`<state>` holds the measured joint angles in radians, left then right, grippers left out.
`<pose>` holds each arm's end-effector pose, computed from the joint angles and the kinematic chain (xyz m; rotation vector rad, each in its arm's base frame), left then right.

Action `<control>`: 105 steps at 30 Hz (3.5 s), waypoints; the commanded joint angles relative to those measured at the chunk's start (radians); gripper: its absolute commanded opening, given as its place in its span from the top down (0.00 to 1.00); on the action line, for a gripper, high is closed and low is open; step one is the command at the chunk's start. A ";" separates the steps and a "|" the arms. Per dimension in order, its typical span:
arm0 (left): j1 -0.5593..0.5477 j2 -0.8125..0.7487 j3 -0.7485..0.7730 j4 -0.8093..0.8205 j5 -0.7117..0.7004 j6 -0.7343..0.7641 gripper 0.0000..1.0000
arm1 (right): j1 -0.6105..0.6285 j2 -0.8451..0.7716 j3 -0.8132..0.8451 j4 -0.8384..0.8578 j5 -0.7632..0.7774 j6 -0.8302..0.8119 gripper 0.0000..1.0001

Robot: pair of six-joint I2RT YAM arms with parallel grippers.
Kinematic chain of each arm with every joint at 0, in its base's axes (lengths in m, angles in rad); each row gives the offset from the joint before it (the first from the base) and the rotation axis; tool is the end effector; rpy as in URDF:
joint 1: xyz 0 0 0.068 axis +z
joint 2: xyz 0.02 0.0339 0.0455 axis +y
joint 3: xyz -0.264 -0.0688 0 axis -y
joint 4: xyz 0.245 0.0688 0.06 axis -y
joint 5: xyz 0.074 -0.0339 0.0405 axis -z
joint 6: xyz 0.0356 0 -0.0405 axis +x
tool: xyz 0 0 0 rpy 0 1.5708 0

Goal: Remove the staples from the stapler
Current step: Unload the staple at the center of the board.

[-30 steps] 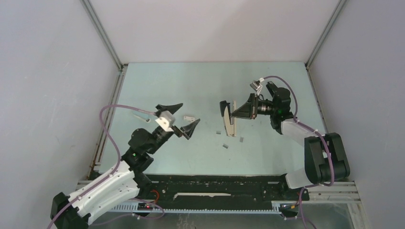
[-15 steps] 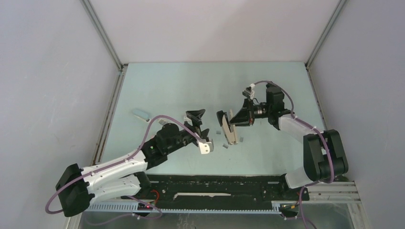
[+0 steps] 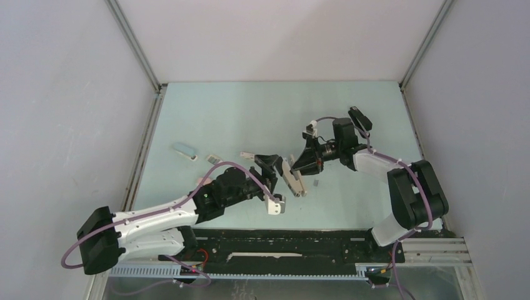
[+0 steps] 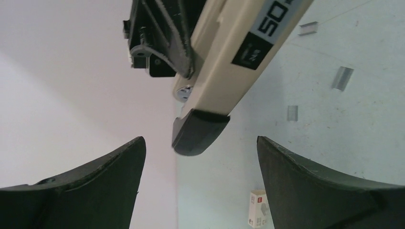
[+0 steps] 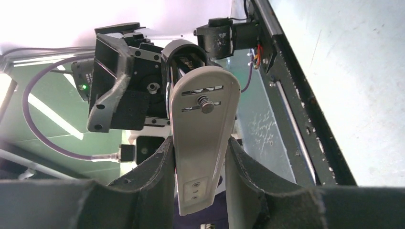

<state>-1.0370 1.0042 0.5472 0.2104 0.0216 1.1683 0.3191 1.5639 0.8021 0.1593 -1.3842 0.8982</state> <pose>0.1168 -0.1992 0.2552 1.6292 0.8066 0.0734 0.2770 0.1284 0.2061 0.2780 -2.2763 -2.0616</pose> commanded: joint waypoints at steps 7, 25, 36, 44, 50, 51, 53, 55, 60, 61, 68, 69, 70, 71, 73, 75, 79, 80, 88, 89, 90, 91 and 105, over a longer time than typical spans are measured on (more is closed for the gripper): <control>-0.024 0.077 0.075 0.017 0.011 -0.035 0.22 | 0.064 0.059 0.077 -0.058 -0.078 0.095 1.00; -0.038 0.108 0.085 0.066 -0.091 -0.095 0.94 | 0.080 0.107 0.076 -0.025 -0.118 0.145 0.83; -0.038 0.072 0.044 0.150 -0.116 -0.136 1.00 | 0.072 0.073 0.077 -0.018 -0.125 0.141 0.14; -0.038 0.017 -0.006 0.197 -0.134 -0.174 1.00 | 0.011 0.049 0.077 -0.044 -0.108 0.103 0.11; -0.039 -0.040 -0.039 0.199 -0.127 -0.285 1.00 | -0.093 0.000 0.077 -0.046 -0.087 0.062 0.11; -0.038 -0.050 -0.044 0.199 -0.122 -0.315 1.00 | -0.114 -0.011 0.077 -0.049 -0.082 0.042 0.11; -0.038 -0.064 -0.051 0.199 -0.113 -0.378 1.00 | -0.164 -0.035 0.077 -0.052 -0.071 -0.003 0.11; -0.038 -0.078 -0.053 0.200 -0.105 -0.454 1.00 | -0.199 -0.069 0.077 -0.062 -0.067 -0.071 0.11; -0.037 -0.096 -0.074 0.235 -0.090 -0.598 1.00 | -0.259 -0.201 0.080 -0.143 -0.028 -0.360 0.11; -0.037 -0.094 -0.085 0.252 -0.093 -0.611 1.00 | -0.266 -0.226 0.090 -0.184 -0.020 -0.429 0.11; -0.029 -0.049 -0.143 0.379 -0.089 -0.682 1.00 | -0.248 -0.379 0.176 -0.671 0.076 -1.300 0.06; -0.027 -0.044 -0.148 0.399 -0.085 -0.694 1.00 | -0.239 -0.394 0.177 -0.738 0.104 -1.457 0.04; -0.024 -0.040 -0.154 0.411 -0.081 -0.709 1.00 | -0.225 -0.405 0.176 -0.810 0.132 -1.602 0.01; -0.020 -0.036 -0.159 0.432 -0.073 -0.725 1.00 | -0.220 -0.412 0.173 -0.873 0.136 -1.770 0.01; -0.006 -0.026 -0.166 0.461 -0.056 -0.771 1.00 | -0.219 -0.413 0.157 -1.006 0.105 -2.093 0.00; 0.013 -0.015 -0.164 0.481 -0.032 -0.819 1.00 | -0.215 -0.399 0.146 -1.077 0.075 -2.317 0.00; 0.027 0.007 -0.165 0.524 0.006 -0.860 1.00 | -0.159 -0.349 0.146 -1.025 0.079 -2.350 0.00; 0.029 0.012 -0.165 0.533 0.010 -0.865 1.00 | -0.138 -0.337 0.145 -1.000 0.098 -2.334 0.00; 0.064 0.065 -0.171 0.639 0.074 -0.924 1.00 | -0.032 -0.281 0.146 -0.731 0.094 -2.004 0.00; 0.067 0.076 -0.170 0.652 0.082 -0.928 1.00 | -0.019 -0.277 0.146 -0.696 0.095 -1.965 0.01; 0.071 0.089 -0.168 0.665 0.093 -0.934 1.00 | -0.007 -0.272 0.146 -0.656 0.097 -1.940 0.01; 0.075 0.101 -0.165 0.674 0.104 -0.939 1.00 | 0.008 -0.271 0.146 -0.630 0.105 -1.919 0.01; 0.137 0.249 -0.085 0.702 0.270 -1.000 1.00 | 0.138 -0.124 0.289 -0.803 0.181 -2.026 0.27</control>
<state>-0.9222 1.2396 0.3836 0.7837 0.2157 0.2119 0.4202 1.3949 1.0126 -0.5404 -1.2129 -1.0538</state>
